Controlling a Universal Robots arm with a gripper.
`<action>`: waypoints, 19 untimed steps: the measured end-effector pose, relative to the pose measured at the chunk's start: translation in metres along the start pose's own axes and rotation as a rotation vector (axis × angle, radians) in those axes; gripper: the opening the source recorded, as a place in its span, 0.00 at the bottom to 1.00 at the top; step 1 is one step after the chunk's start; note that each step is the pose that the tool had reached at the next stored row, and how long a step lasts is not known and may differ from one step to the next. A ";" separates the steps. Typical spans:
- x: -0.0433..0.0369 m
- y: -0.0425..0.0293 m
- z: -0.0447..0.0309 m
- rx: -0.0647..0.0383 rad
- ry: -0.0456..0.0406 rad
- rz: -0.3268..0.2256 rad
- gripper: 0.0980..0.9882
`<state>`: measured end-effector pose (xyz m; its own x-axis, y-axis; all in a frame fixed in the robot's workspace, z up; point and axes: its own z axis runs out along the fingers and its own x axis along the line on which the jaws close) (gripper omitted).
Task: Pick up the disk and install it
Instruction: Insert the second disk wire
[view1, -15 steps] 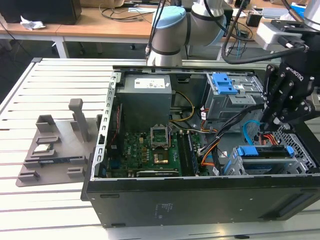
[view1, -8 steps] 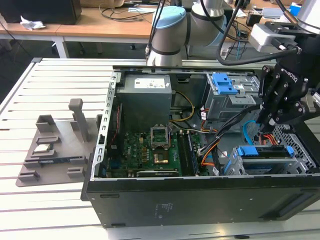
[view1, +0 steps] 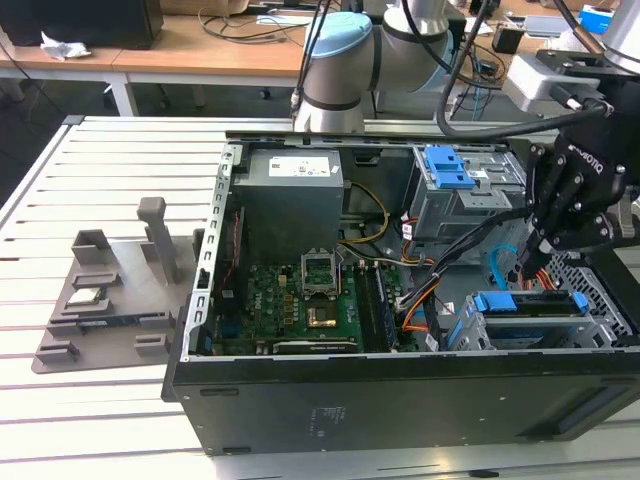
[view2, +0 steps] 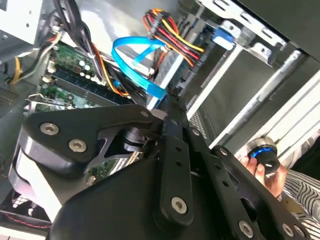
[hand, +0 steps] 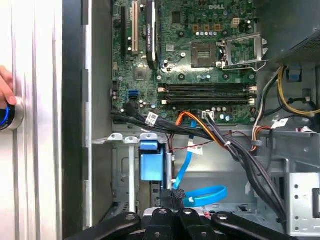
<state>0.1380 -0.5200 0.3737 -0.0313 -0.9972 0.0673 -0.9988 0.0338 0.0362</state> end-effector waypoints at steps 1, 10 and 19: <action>0.0018 -0.0002 0.0021 0.000 -0.0002 0.000 0.01; 0.0104 -0.0098 0.0196 0.000 0.0017 0.000 0.01; 0.0081 -0.0151 0.0256 0.000 0.0053 0.000 0.01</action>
<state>0.1518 -0.5303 0.3482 -0.0314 -0.9969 0.0727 -0.9988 0.0341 0.0361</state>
